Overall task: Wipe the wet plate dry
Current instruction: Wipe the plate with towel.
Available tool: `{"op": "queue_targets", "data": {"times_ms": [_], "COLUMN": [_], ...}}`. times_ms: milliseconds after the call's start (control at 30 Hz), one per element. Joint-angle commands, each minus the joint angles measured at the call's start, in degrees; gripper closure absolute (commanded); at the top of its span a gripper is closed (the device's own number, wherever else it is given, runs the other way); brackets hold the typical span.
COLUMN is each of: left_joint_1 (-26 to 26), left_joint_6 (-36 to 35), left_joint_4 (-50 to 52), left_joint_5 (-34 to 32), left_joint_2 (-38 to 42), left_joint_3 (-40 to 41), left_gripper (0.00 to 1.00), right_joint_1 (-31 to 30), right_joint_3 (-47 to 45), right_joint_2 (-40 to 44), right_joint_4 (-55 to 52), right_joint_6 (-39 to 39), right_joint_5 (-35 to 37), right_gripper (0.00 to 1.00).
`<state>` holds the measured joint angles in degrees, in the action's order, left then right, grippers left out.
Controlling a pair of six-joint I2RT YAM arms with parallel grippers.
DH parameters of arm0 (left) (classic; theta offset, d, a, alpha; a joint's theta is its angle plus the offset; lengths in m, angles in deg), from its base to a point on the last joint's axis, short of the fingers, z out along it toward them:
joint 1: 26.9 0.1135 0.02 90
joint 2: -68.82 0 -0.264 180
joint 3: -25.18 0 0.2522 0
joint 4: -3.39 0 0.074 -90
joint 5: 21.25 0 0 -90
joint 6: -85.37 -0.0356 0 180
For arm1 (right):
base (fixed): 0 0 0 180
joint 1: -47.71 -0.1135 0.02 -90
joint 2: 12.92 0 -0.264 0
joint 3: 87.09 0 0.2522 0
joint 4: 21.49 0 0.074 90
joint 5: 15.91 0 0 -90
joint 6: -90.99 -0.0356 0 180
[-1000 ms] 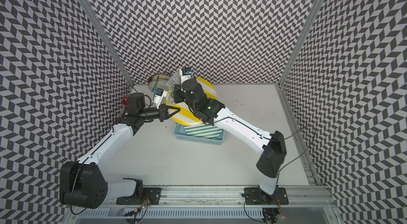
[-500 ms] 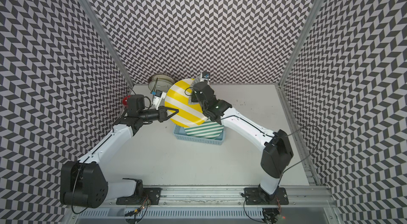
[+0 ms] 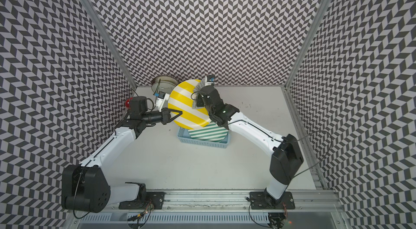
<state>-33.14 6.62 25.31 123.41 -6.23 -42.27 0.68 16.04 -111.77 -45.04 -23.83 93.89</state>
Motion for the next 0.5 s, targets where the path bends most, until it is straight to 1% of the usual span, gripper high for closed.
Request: {"op": "queue_targets", "data": {"times_ms": [0,100,233,300,367,467], "left_joint_1": [-1.14,-1.13,-1.14,-1.16,-1.14,-1.13], "left_joint_6": [-2.59,-2.47,-2.46,-2.63,-2.60,-2.59], "left_joint_4": [-6.85,-6.94,-7.10,-7.12,-7.10,-7.10], "left_joint_5": [8.03,7.90,7.67,7.58,7.54,7.37], "left_joint_2": [1.21,1.03,0.79,0.81,0.94,1.01], "left_joint_3": [-0.54,-0.45,-0.29,-0.27,-0.23,-0.31], "left_gripper": [1.00,1.00,1.00,1.00,1.00,1.00], "right_joint_1": [-4.20,-6.02,-6.91,-6.89,-6.61,-4.43], "right_joint_3": [4.11,7.63,9.59,8.97,7.11,1.68], "right_joint_2": [-4.54,-7.12,-8.83,-8.60,-7.52,-4.86], "right_joint_4": [1.71,1.33,1.65,1.42,1.18,1.53], "right_joint_6": [1.65,1.37,1.09,1.25,0.37,-1.60], "right_joint_5": [-5.84,-8.61,-13.16,-12.37,-9.24,-7.46], "right_gripper": [1.00,1.00,1.00,1.00,1.00,1.00]}}
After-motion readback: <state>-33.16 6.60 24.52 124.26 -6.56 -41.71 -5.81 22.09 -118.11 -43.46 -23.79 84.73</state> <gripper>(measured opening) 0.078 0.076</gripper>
